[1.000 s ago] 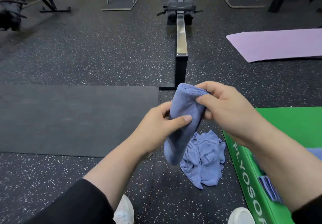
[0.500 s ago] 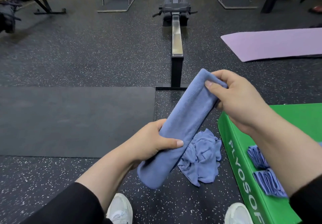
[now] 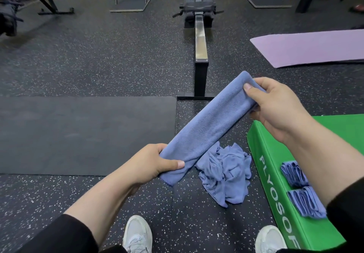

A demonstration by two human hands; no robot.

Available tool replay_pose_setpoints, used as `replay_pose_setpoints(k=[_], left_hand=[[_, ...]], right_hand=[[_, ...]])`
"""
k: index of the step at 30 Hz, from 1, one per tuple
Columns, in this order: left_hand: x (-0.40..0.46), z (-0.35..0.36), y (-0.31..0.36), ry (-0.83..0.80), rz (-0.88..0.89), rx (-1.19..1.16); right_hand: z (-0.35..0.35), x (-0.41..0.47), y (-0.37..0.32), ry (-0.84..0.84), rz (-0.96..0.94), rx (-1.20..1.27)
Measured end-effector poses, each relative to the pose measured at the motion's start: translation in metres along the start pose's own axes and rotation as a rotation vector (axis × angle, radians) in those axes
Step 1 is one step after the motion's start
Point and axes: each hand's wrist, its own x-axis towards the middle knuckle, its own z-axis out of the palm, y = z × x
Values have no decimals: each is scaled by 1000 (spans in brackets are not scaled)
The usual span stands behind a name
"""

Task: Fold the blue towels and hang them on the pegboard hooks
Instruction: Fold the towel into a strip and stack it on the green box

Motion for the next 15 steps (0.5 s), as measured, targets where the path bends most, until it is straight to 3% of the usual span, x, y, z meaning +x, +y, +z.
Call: replay_pose_setpoints(k=[9,15], left_hand=[[3,6,16,-27,111,-161],[21,64,56,-48,204,-94]], right_hand=[[-45,5,11,108,162,176],[-144,-29,2,134,209,-60]])
